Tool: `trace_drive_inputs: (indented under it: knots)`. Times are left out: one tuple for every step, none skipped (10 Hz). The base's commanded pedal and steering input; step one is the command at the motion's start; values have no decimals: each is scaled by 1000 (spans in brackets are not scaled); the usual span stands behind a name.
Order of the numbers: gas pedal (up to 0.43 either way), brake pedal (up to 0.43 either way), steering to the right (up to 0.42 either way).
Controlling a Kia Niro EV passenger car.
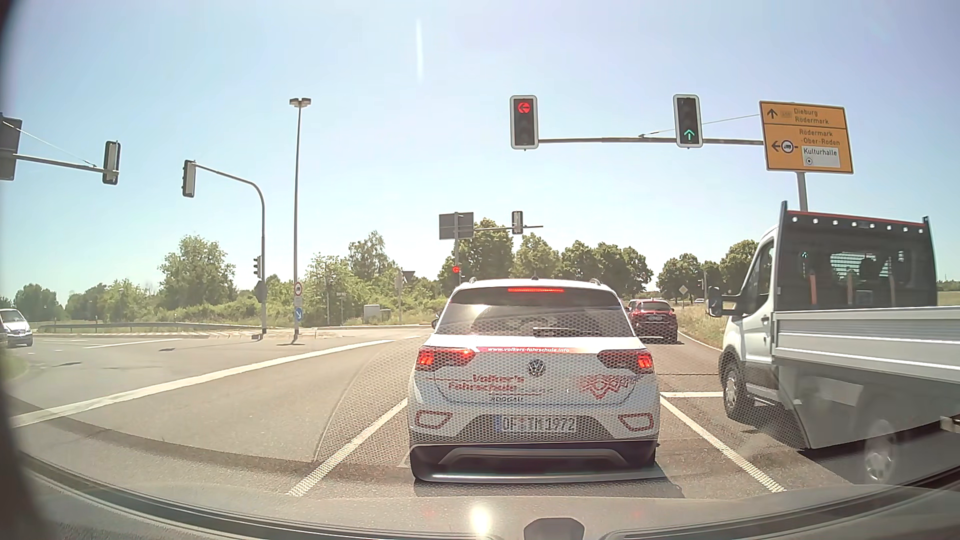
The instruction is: Follow the waypoints while adhering to traffic rules and regulations
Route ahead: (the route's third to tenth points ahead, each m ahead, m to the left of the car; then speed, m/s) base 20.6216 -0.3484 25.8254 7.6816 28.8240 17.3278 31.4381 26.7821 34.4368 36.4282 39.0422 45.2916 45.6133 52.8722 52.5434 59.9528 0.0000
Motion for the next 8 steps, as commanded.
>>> trace_drive_inputs:
  knots:
    - [0, 329, 28]
    - [0, 329, 28]
    - [0, 329, 28]
    - [0, 329, 28]
    - [0, 329, 29]
    - [0, 329, 29]
    - [0, 329, 29]
    - [0, 329, 28]
